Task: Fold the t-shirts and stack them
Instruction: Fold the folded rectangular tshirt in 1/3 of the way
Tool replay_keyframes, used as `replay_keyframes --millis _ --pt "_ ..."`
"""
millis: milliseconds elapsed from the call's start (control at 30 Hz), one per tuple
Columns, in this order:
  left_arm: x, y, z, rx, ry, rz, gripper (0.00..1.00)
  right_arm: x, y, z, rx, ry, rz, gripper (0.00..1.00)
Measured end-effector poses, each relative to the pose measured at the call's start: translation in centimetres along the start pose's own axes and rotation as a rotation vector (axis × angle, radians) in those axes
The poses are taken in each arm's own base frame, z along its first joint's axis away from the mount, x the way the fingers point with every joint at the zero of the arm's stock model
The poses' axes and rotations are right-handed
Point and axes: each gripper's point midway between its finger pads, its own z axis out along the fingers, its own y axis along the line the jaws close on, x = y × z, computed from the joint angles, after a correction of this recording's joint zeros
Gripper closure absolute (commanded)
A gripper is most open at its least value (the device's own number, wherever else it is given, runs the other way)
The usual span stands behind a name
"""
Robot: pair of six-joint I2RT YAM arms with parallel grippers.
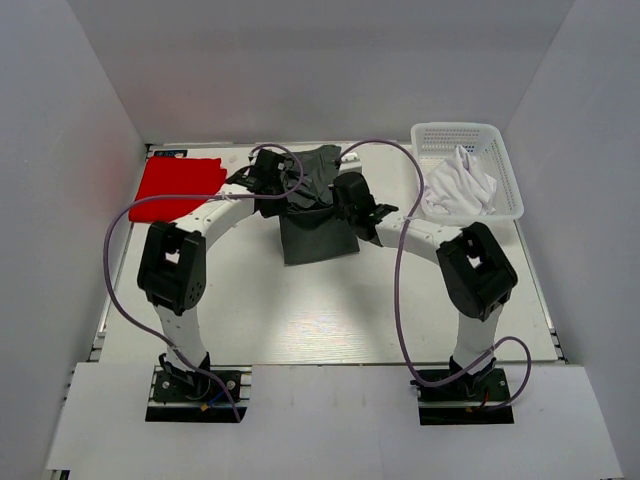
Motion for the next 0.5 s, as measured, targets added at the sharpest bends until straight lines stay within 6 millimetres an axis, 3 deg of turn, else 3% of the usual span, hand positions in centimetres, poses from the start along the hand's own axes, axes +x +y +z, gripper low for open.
replay_keyframes --millis 133,167,200,233,333,367,400,500 --pt "-0.3 0.3 1.8 -0.007 0.014 -0.001 1.00 0.3 -0.2 1.8 0.012 0.024 0.003 1.00" --pt "-0.4 0.5 2.4 -0.010 0.016 0.001 0.93 0.2 -0.4 2.4 0.023 0.026 0.005 1.00" --pt "-0.5 0.6 2.9 -0.011 0.017 0.006 0.83 0.2 -0.4 3.2 0.032 0.027 0.009 0.91" --pt "-0.6 0.6 3.4 -0.012 0.021 0.012 0.46 0.3 -0.4 3.9 0.044 0.032 0.009 0.82" --pt "-2.2 0.0 5.1 0.008 0.016 0.028 0.00 0.5 -0.4 6.3 0.074 0.047 0.018 0.55" --pt "-2.8 -0.3 5.6 0.022 0.012 0.037 0.00 0.5 -0.5 6.9 0.083 0.050 0.023 0.50" --pt "-3.6 -0.6 5.9 0.035 0.004 0.040 0.00 0.5 -0.6 7.4 0.090 0.053 0.031 0.28" --pt "-5.2 -1.0 6.0 0.057 -0.015 0.052 0.00 0.6 -1.2 7.5 0.112 0.064 0.048 0.19"
